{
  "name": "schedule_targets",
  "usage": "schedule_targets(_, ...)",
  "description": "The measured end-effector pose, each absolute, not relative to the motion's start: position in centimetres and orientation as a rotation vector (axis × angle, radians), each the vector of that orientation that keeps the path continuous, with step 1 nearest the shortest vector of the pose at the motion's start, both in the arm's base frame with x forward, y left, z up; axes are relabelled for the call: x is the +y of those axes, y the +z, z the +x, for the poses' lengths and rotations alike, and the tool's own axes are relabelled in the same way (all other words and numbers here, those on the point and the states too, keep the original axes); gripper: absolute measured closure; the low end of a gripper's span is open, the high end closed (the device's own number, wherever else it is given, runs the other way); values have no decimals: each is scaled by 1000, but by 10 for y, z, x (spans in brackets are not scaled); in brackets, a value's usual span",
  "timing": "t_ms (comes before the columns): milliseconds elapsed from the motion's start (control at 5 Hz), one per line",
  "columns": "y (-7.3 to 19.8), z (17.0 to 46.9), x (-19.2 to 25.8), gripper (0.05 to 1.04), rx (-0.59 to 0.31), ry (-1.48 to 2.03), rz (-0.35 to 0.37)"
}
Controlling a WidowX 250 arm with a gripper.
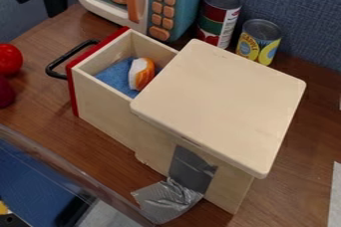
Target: Take the orange object out of the drawer and put it on the left side of the table
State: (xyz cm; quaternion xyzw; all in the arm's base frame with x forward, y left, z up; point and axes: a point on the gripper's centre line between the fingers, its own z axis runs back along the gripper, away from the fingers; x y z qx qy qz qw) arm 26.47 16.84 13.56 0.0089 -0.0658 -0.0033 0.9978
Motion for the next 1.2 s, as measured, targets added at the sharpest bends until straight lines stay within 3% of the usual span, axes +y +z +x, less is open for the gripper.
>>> schedule_targets(400, 122, 271, 146, 83, -108, 43, -27)
schedule_targets(1200, 104, 306, 82, 84, -225, 136, -40)
